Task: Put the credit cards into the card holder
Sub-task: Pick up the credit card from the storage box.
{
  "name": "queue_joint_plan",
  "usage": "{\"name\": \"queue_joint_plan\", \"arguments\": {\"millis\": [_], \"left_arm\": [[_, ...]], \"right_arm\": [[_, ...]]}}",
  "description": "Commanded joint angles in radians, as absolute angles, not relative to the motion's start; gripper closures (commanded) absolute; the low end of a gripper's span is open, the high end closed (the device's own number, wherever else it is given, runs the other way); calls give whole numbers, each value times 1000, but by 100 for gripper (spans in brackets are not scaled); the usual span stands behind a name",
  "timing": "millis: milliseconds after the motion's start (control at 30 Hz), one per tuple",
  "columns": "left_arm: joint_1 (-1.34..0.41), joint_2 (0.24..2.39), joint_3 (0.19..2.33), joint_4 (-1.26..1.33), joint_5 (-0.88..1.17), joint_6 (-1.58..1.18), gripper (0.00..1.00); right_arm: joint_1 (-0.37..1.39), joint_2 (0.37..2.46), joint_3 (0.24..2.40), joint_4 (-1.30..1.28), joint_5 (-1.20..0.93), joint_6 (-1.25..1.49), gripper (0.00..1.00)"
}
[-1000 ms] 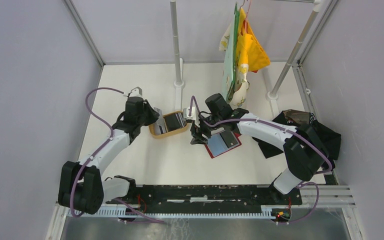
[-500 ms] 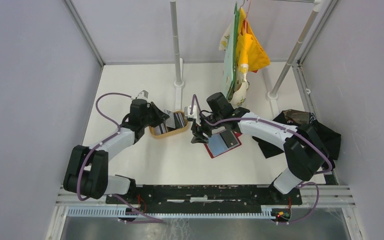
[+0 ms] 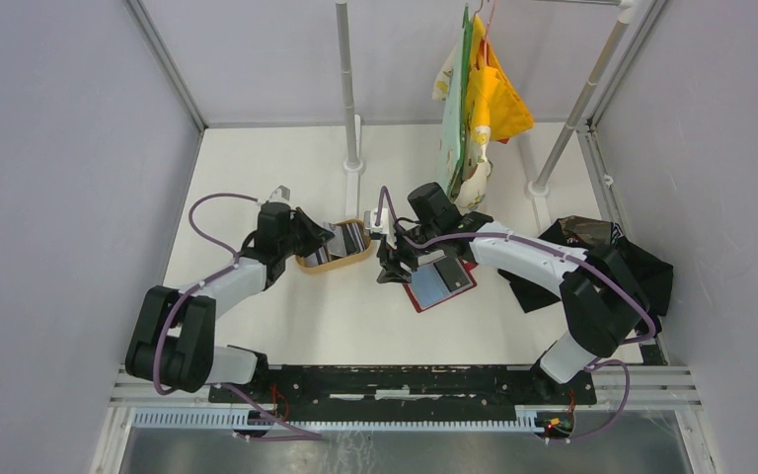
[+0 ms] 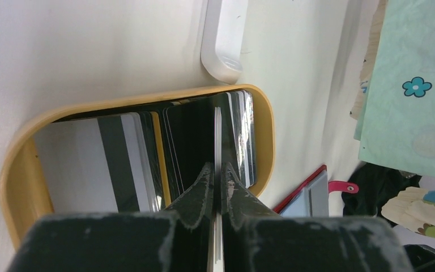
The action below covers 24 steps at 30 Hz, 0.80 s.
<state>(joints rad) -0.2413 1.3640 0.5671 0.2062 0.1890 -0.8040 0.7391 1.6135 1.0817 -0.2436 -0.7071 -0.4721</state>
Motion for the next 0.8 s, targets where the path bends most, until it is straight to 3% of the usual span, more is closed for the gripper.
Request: {"name": "queue_joint_plan", "arguments": {"millis": [0, 233, 767], "left_arm": [[-235, 1255, 568, 154, 107, -816, 98], [-235, 1132, 608, -123, -110, -714, 98], [-238, 1257, 740, -283, -224, -607, 97]], "right_arm": [[736, 1612, 1077, -211, -730, -465, 34], [735, 1618, 1073, -202, -724, -458, 34], [736, 1635, 1075, -194, -710, -446, 34]]}}
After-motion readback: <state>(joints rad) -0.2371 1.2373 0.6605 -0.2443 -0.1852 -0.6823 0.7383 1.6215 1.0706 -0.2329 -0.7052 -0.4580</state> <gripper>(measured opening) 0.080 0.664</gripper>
